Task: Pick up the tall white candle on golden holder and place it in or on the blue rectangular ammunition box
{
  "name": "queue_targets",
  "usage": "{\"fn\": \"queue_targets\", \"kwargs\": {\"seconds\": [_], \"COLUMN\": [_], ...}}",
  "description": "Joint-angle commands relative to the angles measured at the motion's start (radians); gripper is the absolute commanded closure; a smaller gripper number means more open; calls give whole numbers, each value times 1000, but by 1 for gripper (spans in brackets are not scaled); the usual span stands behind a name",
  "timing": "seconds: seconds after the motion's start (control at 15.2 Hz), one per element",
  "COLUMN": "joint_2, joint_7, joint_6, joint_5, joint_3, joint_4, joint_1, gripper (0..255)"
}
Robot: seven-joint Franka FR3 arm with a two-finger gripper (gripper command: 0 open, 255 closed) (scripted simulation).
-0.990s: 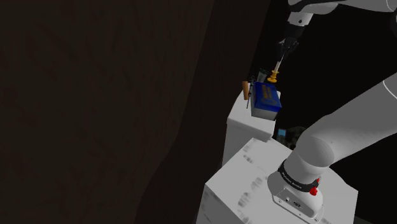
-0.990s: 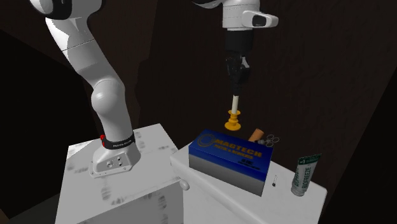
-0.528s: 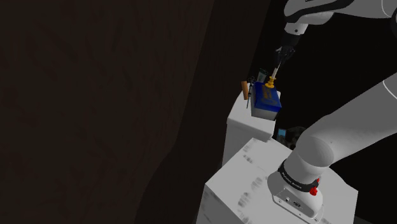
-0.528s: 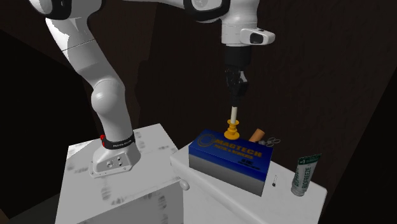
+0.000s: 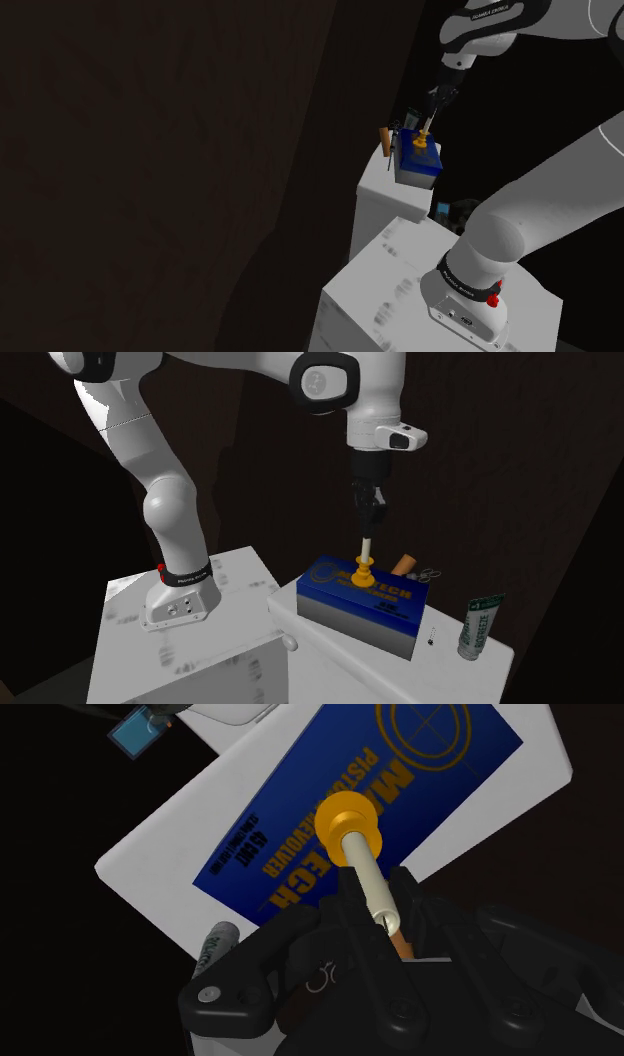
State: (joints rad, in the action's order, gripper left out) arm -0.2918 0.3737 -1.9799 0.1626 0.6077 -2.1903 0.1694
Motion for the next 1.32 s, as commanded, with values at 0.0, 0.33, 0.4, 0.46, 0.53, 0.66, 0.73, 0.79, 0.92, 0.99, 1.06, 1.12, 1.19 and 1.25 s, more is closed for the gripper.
{"fn": "queue_targets", "kwargs": {"seconds": [0.0, 0.33, 0.4, 0.46, 0.53, 0.66, 0.73, 0.79, 0.92, 0.99, 1.06, 1.12, 1.19, 1.25], "joint_2": [2, 3, 3, 3, 3, 3, 3, 3, -7, -15, -21, -25, -25, -25], "joint_7": [2, 2, 2, 2, 2, 2, 2, 2, -1, -3, -4, -5, -5, -5], "joint_6": [-13, -13, -13, -13, -13, -13, -13, -13, 21, 56, 90, 116, 116, 116], "joint_5": [0, 0, 0, 0, 0, 0, 0, 0, 2, 3, 4, 3, 3, 4], "joint_3": [3, 3, 3, 3, 3, 3, 3, 3, -3, -9, -14, -18, -18, -18], "joint_4": [-10, -10, -10, -10, -10, -10, -10, -10, 16, 42, 71, 94, 94, 94], "joint_1": [1, 1, 1, 1, 1, 1, 1, 1, 1, 0, 0, -1, -1, -1], "gripper": [255, 255, 255, 255, 0, 0, 0, 0, 0, 0, 0, 0, 0, 0]}}
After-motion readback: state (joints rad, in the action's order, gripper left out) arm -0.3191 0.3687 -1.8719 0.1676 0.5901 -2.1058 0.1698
